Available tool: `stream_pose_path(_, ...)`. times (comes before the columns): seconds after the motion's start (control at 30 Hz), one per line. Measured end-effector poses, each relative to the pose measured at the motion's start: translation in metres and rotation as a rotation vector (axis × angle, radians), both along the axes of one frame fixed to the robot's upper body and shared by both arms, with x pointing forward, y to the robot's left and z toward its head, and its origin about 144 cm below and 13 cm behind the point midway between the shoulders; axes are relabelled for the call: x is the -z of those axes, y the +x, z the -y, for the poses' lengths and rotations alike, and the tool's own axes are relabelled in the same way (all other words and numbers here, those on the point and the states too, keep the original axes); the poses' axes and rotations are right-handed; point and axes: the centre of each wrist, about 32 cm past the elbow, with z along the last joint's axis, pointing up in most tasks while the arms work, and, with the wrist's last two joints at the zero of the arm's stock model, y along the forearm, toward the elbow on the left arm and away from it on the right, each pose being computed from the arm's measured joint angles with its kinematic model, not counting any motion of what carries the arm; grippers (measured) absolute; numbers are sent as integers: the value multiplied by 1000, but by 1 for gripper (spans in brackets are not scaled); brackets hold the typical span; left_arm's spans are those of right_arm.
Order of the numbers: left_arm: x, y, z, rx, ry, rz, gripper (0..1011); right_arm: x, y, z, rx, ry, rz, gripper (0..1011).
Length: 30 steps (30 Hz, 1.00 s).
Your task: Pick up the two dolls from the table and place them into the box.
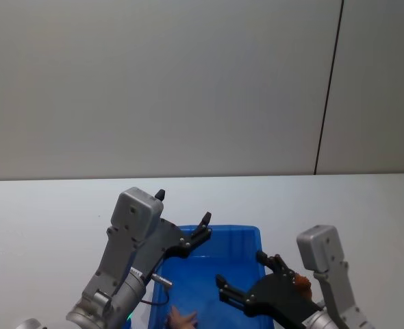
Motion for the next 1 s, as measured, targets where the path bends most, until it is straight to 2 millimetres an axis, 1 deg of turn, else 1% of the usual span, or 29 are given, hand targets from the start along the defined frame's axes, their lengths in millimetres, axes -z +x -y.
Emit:
stream_pose_path(0.2,0,0,0,0,0,0,1001,0,-7,4,52,-10,12,1001)
stream_pose_path(0.6,0,0,0,0,0,0,1001,-1,-32,17,207,-29,48,1001)
stream_pose_path(0.73,0,0,0,0,0,0,1001,2,-42,22,263,-38,43,1001)
stream_pose_path(1.0,0,0,0,0,0,0,1001,10,-53,27,326,-52,11,1001)
